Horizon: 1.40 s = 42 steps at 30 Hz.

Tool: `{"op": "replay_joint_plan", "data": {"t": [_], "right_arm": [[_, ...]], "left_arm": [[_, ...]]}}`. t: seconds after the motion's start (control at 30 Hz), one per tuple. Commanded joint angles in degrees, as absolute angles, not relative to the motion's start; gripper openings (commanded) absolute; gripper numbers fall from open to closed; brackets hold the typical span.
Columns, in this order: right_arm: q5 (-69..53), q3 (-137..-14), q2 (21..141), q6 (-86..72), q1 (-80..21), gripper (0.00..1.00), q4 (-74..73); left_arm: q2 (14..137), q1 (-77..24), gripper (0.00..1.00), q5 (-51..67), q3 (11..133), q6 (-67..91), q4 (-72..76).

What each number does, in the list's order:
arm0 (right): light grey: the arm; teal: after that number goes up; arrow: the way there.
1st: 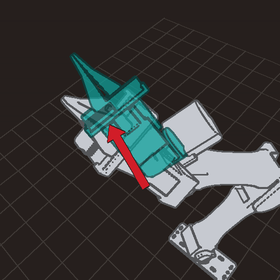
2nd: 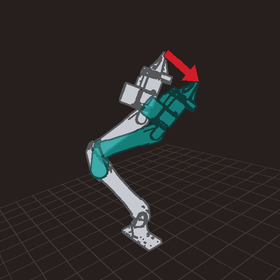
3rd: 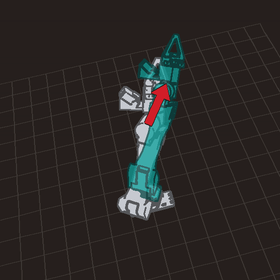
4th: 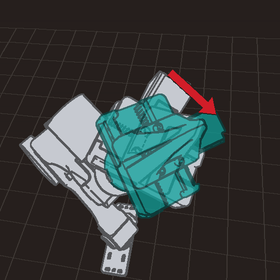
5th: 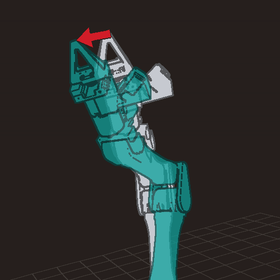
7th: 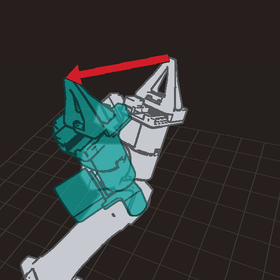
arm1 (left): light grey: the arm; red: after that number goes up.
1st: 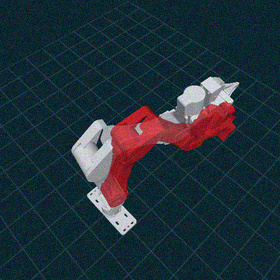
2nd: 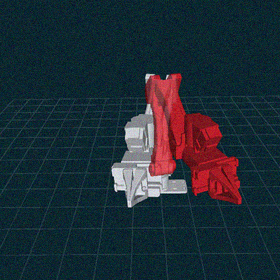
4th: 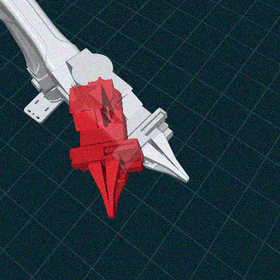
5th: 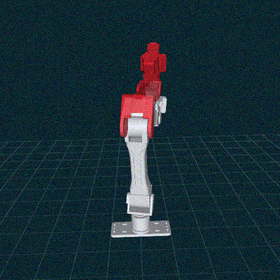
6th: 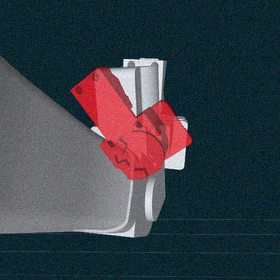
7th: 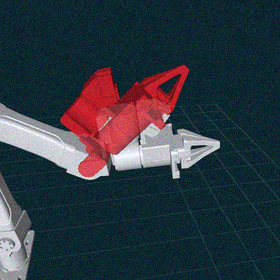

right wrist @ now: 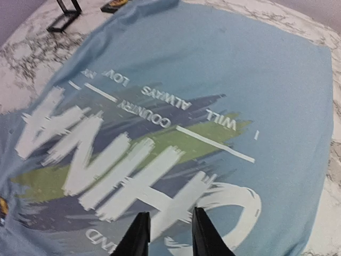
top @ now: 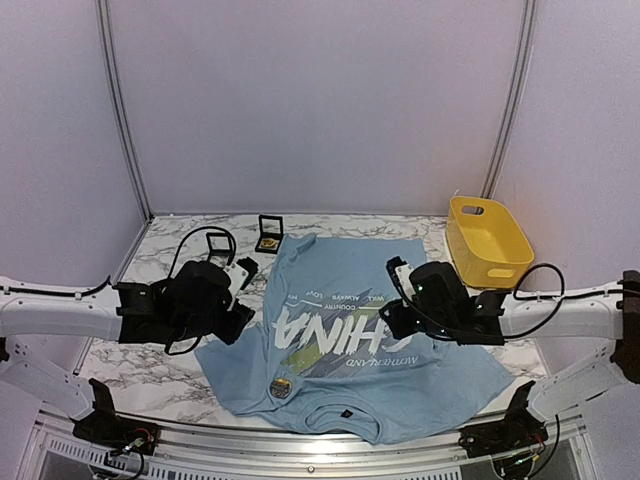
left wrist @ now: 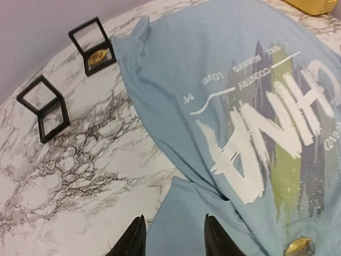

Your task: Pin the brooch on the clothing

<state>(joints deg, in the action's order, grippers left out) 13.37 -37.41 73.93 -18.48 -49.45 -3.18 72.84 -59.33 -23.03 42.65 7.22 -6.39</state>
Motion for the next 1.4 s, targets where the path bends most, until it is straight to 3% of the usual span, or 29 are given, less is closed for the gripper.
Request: {"op": "replay_joint_plan", "data": {"t": [0.0, 0.23, 0.53, 0.67, 0.8, 0.97, 1.13, 1.37], "right_arm": [[14.84, -32.35, 74.4, -27.67, -42.98, 0.16, -6.32], [13.32, -28.83, 80.71, -28.96, -33.26, 0.0, -3.58], [13.39, -29.72, 82.92, -26.22, -24.91, 0.01, -3.58], [12.98, -32.94, 83.51, -22.27, -24.5, 0.03, -5.54], [10.76, -38.42, 82.34, -19.02, -26.22, 0.08, -11.11], [12.8, -45.26, 78.61, -16.83, -34.05, 0.14, -15.97], [1.14, -48.61, 81.52, -15.53, -35.58, 0.17, -11.7], [1.94, -57.9, 93.59, -15.75, -29.13, 0.18, -12.64]], "left_arm": [[80.46, -54.75, 0.32, -17.36, 40.65, 20.51, -6.31], [90.45, -51.94, 0.21, -16.02, 38.52, 26.12, -1.86], [82.94, -49.75, 0.21, -30.47, 25.87, 41.68, -1.69], [78.91, -49.83, 0.21, -31.63, 23.76, 43.14, -1.46], [75.3, -49.92, 0.28, -29.99, 26.69, 38.8, -1.62], [78.85, -49.92, 0.36, -28.04, 38.24, 25.84, 0.93], [97.57, -49.47, 0.36, -21.82, 57.5, 14.07, 0.31], [123.15, -46.04, 0.32, -21.34, 85.82, 6.77, -8.8]]}}
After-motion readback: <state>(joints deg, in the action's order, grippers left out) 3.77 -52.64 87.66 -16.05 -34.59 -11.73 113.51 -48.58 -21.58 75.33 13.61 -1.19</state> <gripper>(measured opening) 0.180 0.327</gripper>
